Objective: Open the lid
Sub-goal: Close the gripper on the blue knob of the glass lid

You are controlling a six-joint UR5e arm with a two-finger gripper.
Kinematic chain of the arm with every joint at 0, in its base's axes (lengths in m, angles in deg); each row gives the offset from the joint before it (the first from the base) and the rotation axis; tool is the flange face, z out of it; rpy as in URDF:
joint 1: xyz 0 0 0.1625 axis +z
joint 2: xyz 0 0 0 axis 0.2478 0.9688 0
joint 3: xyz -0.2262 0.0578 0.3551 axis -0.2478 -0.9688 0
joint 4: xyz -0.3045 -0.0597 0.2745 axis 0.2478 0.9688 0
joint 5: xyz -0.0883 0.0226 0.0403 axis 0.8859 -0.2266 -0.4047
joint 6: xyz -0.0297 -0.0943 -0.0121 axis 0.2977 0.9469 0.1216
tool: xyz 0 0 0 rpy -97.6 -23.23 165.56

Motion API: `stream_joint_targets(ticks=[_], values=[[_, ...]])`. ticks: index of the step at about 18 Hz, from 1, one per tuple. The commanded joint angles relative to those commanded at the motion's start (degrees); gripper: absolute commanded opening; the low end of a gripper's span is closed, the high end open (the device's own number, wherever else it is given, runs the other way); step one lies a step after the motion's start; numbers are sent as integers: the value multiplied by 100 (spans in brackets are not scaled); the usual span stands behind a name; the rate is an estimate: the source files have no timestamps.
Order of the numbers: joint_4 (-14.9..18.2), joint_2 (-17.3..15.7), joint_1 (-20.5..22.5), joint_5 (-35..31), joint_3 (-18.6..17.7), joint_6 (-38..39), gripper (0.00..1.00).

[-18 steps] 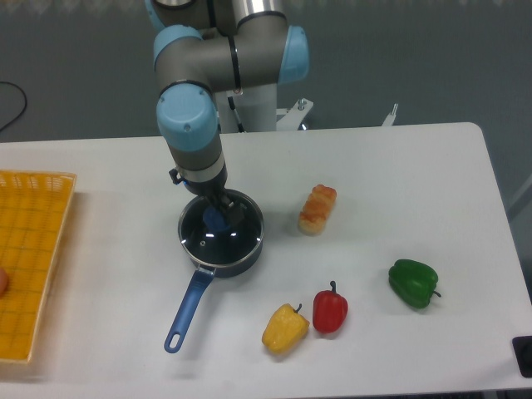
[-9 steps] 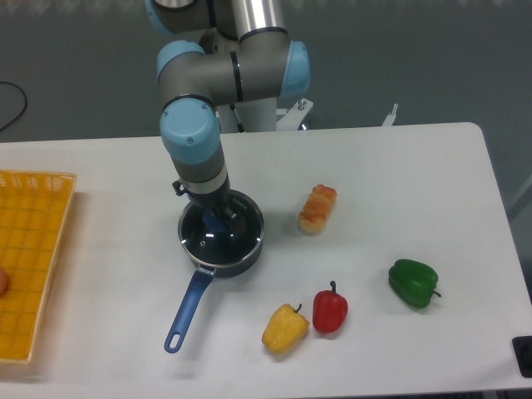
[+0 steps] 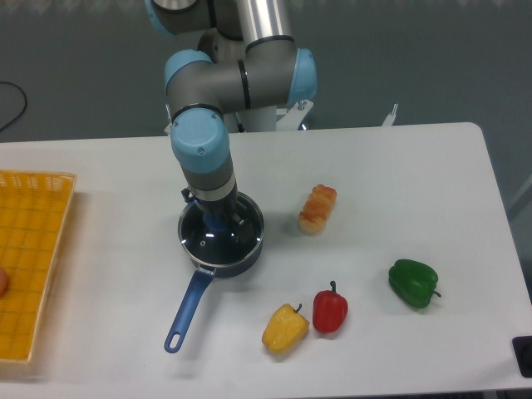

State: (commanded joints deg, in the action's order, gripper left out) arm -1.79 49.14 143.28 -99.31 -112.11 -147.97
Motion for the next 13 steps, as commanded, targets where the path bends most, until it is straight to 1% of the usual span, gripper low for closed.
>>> stream_joint_targets(ticks=[5, 11, 13], values=[[18, 26, -18, -26, -53, 9, 100], [18, 132, -35, -97, -53, 18, 100], [18, 149, -35, -105, -61, 9, 97]])
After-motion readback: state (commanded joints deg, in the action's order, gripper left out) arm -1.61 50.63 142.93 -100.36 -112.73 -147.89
